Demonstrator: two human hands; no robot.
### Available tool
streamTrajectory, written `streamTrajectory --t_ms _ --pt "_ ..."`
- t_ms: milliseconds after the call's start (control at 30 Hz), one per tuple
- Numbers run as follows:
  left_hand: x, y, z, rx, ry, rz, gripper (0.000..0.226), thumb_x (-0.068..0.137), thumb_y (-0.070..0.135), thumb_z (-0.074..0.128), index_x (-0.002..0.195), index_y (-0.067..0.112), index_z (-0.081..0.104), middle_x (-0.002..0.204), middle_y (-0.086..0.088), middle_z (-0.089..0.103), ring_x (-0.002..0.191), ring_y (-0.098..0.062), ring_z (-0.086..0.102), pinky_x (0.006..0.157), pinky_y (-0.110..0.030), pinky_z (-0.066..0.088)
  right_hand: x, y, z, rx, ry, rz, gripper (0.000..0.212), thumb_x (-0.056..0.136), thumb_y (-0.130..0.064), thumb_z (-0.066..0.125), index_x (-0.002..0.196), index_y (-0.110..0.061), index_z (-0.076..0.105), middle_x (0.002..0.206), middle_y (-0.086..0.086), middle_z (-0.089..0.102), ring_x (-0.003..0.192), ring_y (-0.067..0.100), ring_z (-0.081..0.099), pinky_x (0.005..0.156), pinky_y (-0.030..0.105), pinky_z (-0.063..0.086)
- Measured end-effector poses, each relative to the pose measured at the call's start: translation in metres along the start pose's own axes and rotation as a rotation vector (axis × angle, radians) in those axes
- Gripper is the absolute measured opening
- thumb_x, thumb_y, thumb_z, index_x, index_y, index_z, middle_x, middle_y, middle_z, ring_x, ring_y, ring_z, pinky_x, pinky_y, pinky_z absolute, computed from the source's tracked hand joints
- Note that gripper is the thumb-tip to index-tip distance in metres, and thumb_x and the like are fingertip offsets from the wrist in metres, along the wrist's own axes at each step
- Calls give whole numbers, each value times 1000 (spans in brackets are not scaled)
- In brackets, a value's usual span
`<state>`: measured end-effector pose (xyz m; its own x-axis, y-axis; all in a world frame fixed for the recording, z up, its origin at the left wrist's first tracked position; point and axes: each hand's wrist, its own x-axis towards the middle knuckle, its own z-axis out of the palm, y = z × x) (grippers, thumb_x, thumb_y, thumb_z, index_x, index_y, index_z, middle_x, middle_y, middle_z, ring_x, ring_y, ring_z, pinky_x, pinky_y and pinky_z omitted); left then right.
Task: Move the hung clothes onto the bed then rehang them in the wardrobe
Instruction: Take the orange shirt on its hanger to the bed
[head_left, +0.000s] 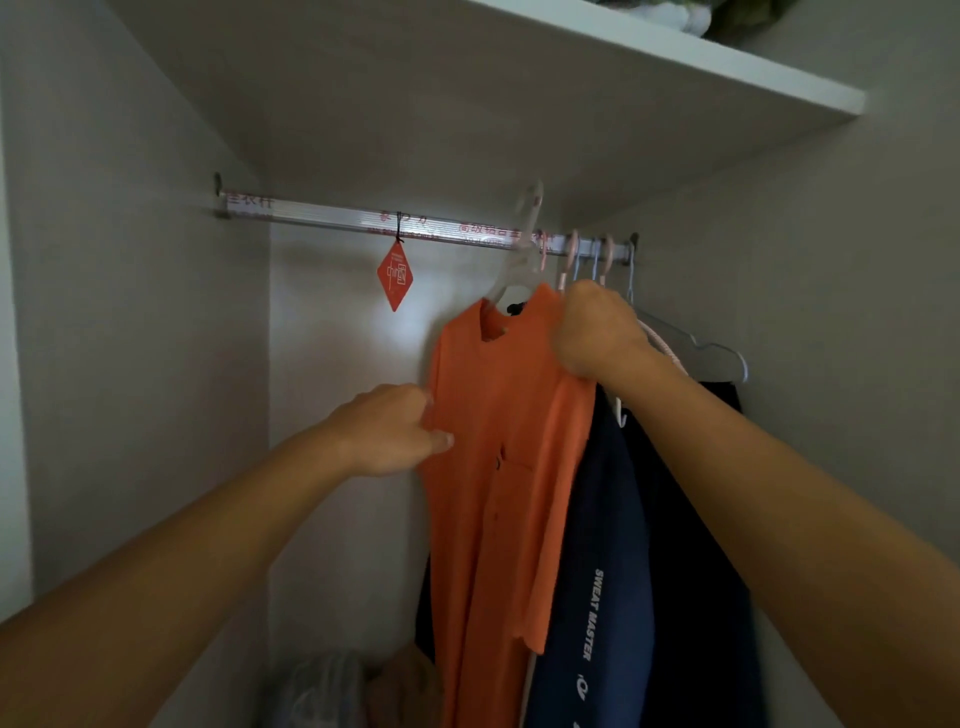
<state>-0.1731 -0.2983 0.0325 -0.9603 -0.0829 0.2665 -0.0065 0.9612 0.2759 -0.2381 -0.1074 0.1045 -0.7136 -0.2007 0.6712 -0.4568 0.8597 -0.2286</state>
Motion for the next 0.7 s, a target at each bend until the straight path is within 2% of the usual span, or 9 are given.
streamTrajectory --t_ms 100,167,233,300,400,467,567,633,700 --pt "8 1 4 -14 85 -38 34 94 46 58 120 24 55 101 4 55 98 -20 59 92 -38 49 -5 17 -5 42 -22 -13 31 86 8 44 64 -12 36 65 4 41 58 20 42 48 27 29" --pt "51 -28 18 10 145 -24 30 85 62 61 103 42 48 102 7 59 90 -19 59 90 -49 50 -13 31 -6 58 -38 -27 29 84 6 45 61 -10 38 63 7 45 54 20 44 45 27 29" --pt "74 -42 35 -17 152 -11 40 82 67 55 107 35 54 108 -1 65 92 -24 62 88 -53 52 -25 44 -9 82 -52 -45 22 86 1 49 65 -3 48 68 9 50 59 20 49 44 20 33" --pt "45 -27 28 -23 136 4 53 89 55 50 129 20 51 124 -7 61 110 -28 61 95 -46 50 -39 58 -13 90 -81 -84 20 89 -7 54 70 -1 56 74 9 53 63 16 49 47 14 33" --pt "11 -3 20 -113 175 19 65 97 39 52 152 19 25 155 -8 33 139 -28 38 114 -44 34 -64 74 -22 114 -101 -134 12 91 -16 59 88 -7 66 81 5 62 76 22 59 63 31 42" --pt "5 2 23 -135 183 69 73 98 33 53 156 20 12 161 -9 18 148 -25 20 120 -41 21 -81 82 -27 143 -98 -172 9 93 -19 60 94 -12 67 83 0 64 79 19 60 67 31 42" --pt "4 3 36 -135 237 41 72 101 29 48 157 18 3 164 -13 1 151 -25 0 122 -40 10 -104 94 -37 154 -105 -256 6 95 -18 60 97 -14 64 84 -8 60 79 12 55 66 19 37" --pt "-3 2 37 -127 257 15 71 104 30 42 157 15 -3 163 -13 -10 151 -28 -5 122 -44 8 -119 100 -47 166 -110 -278 5 96 -18 60 99 -16 63 88 -9 61 82 11 55 69 23 38" --pt "-7 1 39 -133 266 2 66 105 31 38 156 13 0 164 -13 -6 151 -30 -1 121 -48 12 -134 103 -59 154 -108 -287 11 97 -20 59 105 -15 64 96 -5 64 88 13 58 75 29 40"
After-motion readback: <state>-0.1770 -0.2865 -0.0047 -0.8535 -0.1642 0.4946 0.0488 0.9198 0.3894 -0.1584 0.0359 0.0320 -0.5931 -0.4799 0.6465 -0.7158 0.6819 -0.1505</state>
